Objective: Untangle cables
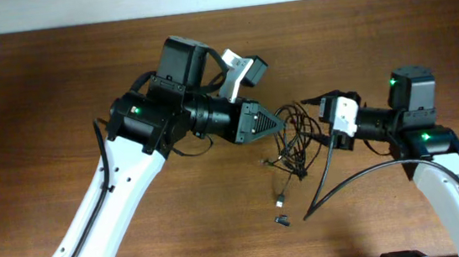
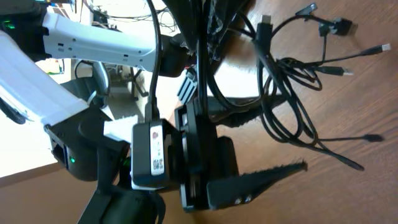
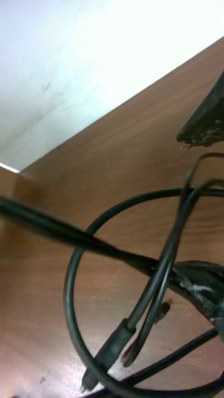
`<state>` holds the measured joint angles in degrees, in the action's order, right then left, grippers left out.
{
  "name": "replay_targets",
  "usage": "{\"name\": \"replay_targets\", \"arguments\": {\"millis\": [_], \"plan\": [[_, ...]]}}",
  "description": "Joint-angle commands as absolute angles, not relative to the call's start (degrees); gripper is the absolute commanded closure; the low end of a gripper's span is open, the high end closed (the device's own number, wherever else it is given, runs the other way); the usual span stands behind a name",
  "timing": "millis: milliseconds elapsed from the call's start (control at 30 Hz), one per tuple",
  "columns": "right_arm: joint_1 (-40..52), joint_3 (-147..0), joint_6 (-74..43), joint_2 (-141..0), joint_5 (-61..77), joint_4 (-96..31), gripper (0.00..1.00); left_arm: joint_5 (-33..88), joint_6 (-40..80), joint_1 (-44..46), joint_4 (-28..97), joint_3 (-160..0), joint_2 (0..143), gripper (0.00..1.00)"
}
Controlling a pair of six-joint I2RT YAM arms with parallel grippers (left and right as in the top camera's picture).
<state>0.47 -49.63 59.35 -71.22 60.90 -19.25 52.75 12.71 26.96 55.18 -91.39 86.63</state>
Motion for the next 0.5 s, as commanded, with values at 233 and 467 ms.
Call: {"name": "replay_targets", "arguments": {"millis": [233,467], "plan": [[1.61,-49.93,59.77,-71.42,64.12,-17.69,0.58,52.75,14.85,26.83,54.46,-91.94,86.56,1.00],[1.61,-49.93,59.79,-71.42,67.64,-16.91,0.60,52.75,15.84,26.83,54.15,-91.94,86.56,1.00]]}}
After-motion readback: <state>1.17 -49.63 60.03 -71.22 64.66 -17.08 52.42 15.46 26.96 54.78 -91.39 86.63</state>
